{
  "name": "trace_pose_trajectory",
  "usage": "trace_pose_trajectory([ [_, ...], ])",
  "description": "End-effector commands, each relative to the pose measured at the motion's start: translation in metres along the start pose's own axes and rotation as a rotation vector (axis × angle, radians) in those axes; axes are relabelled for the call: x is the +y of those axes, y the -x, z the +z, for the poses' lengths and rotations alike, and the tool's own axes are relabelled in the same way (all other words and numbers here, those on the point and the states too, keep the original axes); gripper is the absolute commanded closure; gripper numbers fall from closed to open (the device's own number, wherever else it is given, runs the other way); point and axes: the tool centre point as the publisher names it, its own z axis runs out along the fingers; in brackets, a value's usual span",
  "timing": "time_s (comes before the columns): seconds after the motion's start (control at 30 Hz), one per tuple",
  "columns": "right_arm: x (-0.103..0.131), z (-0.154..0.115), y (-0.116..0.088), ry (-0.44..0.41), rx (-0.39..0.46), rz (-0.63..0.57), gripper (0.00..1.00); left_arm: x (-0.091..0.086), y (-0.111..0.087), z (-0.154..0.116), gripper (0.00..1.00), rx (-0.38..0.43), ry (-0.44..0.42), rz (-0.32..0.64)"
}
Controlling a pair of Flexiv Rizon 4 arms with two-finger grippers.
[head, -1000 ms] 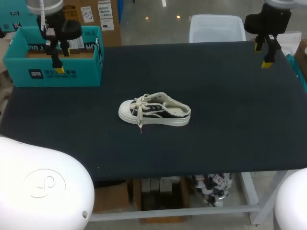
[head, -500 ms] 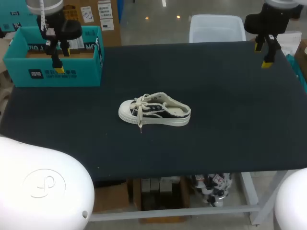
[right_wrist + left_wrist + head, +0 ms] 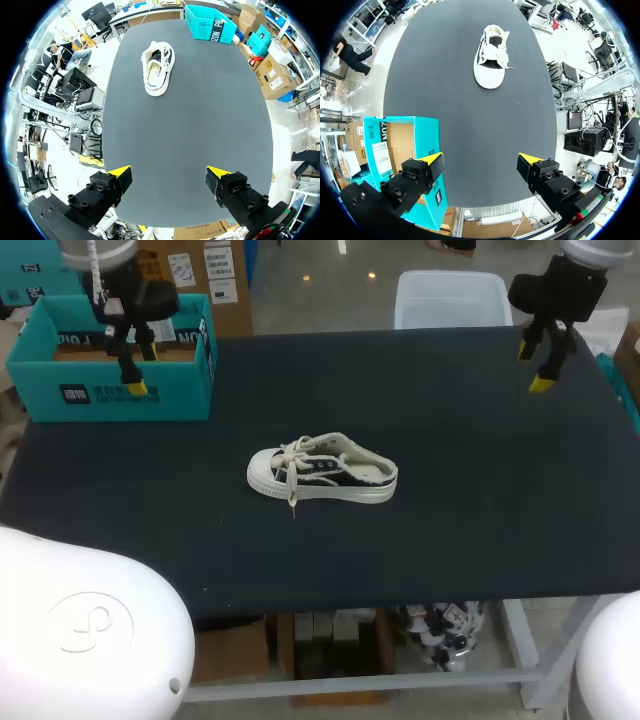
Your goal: Open the shoe tongue, take the insole out of the shoe, put the insole back into the shoe, and pack the shoe into the shoebox
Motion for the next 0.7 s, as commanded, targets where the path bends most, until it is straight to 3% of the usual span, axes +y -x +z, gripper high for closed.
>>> trace_pose_trajectory([
  [0.03, 0.006, 0.018, -0.005, 0.059, -0.033, 0.007, 0.0, -0.005, 0.004, 0.003, 0.0, 0.05, -0.023, -0.058],
  [0.33, 0.038, 0.055, -0.016, 0.254, -0.113, -0.013, 0.0, -0.029, -0.005, 0.007, 0.0, 0.106, -0.038, -0.204],
  [0.7, 0.064, 0.089, -0.023, 0.375, -0.12, 0.012, 0.0, -0.046, -0.015, 0.017, 0.0, 0.123, -0.064, -0.322],
])
